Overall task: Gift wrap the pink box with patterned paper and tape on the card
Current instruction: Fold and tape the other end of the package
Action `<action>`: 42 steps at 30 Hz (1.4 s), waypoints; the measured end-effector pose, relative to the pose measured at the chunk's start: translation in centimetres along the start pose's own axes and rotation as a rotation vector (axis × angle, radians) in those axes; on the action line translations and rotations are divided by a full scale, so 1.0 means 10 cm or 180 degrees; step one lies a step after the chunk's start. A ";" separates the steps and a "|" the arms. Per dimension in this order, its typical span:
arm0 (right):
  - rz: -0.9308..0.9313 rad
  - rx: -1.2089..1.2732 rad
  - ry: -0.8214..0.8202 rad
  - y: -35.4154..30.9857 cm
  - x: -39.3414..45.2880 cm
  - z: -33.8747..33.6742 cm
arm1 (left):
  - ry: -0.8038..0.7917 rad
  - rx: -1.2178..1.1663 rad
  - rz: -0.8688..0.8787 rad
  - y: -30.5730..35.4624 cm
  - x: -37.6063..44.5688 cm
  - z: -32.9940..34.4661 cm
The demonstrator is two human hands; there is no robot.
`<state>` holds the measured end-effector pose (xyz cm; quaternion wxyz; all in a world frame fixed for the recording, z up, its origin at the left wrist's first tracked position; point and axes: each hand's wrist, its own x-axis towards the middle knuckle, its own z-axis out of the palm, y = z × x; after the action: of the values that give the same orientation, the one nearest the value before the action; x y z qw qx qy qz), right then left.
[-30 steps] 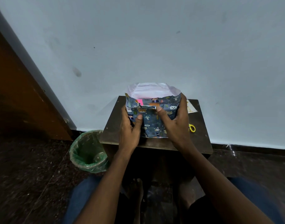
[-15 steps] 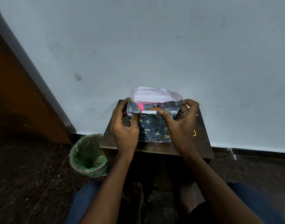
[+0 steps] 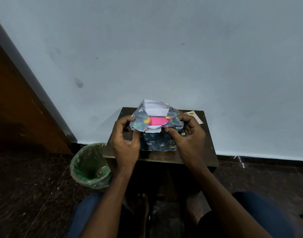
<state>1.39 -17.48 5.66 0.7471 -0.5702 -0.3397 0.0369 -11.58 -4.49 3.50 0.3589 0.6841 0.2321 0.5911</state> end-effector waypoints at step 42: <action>-0.0746 -0.1160 -0.0116 -0.38 0.09 0.13 | -0.0593 -0.0147 0.0060 0.37 0.24 0.04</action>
<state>0.07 -17.33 9.57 0.6246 -0.6517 -0.4181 -0.1020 -11.15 -5.17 7.87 0.3890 0.7297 0.1777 0.5335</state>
